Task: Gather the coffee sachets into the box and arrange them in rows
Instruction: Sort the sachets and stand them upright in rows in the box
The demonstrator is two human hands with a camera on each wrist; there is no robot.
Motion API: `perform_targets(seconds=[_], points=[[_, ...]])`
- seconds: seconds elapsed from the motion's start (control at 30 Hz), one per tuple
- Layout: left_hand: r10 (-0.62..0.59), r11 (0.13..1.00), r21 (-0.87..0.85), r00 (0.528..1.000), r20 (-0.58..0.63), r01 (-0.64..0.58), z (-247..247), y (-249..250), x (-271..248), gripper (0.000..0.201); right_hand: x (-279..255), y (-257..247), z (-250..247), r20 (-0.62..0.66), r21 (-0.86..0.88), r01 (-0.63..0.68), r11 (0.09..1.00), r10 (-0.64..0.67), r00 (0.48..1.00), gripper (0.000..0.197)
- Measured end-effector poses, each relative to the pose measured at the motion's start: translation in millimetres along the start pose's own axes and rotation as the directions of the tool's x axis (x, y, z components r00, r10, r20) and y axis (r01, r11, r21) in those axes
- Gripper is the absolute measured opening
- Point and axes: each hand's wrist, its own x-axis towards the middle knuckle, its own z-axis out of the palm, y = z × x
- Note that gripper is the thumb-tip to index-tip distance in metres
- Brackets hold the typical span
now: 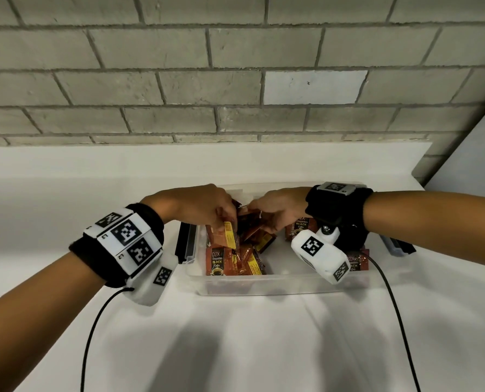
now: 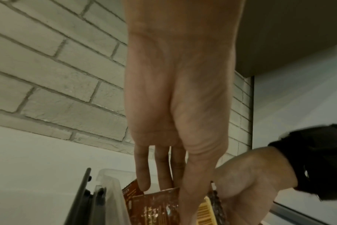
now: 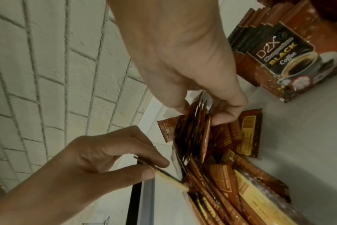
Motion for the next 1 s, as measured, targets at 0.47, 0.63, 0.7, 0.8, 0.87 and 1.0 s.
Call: perform_targets(seconds=[0.47, 0.63, 0.7, 0.8, 0.87, 1.0], points=[[-0.212, 0.971, -0.188, 0.889, -0.406, 0.146, 5.2, 0.3, -26.6, 0.007, -21.8, -4.9, -3.8, -0.094, 0.023, 0.160, 0.987, -0.157, 0.983, 0.021], [-0.420, 0.865, -0.491, 0.689, -0.591, 0.105, 25.8, 6.8, -30.9, 0.016, -36.1, 3.3, -15.4, -0.152, -0.012, 0.233, 0.972, -0.232, 0.961, 0.018], [-0.489, 0.783, -0.621, 0.648, -0.583, 0.032, 35.4, 13.8, -31.4, 0.021, -42.8, 7.2, -19.5, -0.157, 0.025, 0.249, 0.968, -0.243, 0.957, 0.016], [-0.553, 0.693, -0.721, 0.627, -0.549, -0.019, 46.3, 23.2, -25.5, 0.035, -56.0, 11.4, -25.1, -0.158, 0.180, 0.294, 0.939, -0.268, 0.950, 0.012], [-0.603, 0.567, -0.820, 0.637, -0.480, -0.081, 52.3, 31.9, -18.5, 0.033, -65.0, 14.3, -26.4, -0.108, 0.276, 0.333, 0.902, -0.316, 0.943, 0.009], [-0.632, 0.150, -0.961, 0.724, -0.275, -0.234, 57.6, 55.4, -3.9, 0.029, -77.3, 23.9, -16.7, -0.125, 0.291, 0.413, 0.863, -0.394, 0.911, 0.010]])
